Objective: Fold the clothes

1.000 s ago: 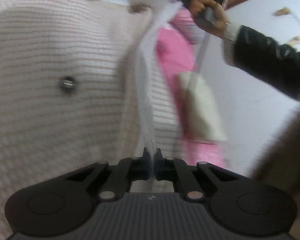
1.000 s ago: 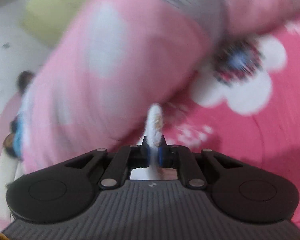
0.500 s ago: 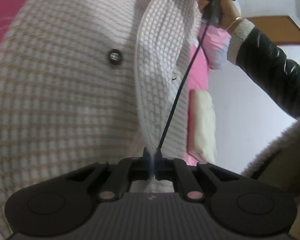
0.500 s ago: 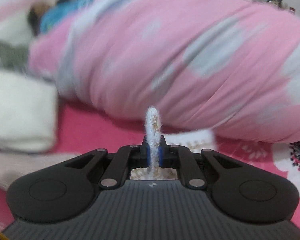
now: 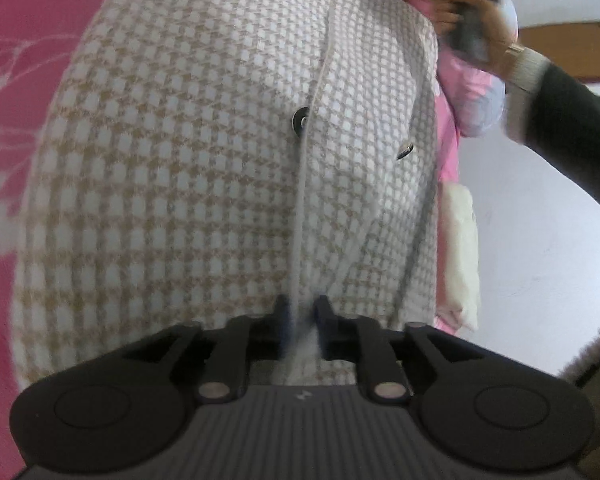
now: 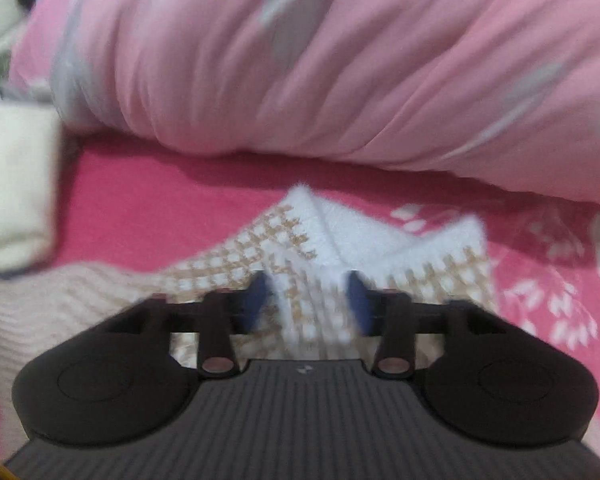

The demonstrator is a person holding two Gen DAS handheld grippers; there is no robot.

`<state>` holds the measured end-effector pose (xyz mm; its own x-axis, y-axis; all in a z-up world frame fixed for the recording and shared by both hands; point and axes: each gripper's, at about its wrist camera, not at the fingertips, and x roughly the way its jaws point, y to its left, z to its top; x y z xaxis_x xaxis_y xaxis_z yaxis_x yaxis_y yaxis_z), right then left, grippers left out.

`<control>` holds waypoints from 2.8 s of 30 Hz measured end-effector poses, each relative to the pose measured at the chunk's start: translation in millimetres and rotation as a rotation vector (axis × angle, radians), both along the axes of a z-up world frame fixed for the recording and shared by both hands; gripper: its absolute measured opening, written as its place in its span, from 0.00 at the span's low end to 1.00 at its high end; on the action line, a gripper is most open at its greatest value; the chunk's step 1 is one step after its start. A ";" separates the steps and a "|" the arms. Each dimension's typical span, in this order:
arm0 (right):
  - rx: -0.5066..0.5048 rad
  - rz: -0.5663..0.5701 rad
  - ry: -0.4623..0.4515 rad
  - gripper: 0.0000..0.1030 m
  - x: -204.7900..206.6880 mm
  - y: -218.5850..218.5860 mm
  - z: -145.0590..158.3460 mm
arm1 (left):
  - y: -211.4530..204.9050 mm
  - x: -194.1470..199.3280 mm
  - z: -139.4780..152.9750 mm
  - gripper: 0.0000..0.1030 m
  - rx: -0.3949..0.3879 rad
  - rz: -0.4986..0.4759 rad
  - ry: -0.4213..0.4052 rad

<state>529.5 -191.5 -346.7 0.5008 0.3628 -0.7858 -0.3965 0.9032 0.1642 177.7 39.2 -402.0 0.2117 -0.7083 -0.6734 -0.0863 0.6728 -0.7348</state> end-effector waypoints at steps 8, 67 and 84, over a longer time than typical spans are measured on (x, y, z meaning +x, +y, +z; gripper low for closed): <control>0.250 -0.324 0.063 0.64 -159.6 -167.4 96.7 | -6.4 13.4 10.6 0.42 0.033 -0.173 -0.023; 0.629 -0.573 0.596 0.26 -507.3 -284.0 -36.3 | -96.0 -2.5 -2.9 0.10 0.375 -0.286 0.038; 0.535 -0.487 0.326 0.43 -325.6 -256.2 -103.0 | -126.6 -7.0 -17.2 0.12 0.386 -0.254 0.010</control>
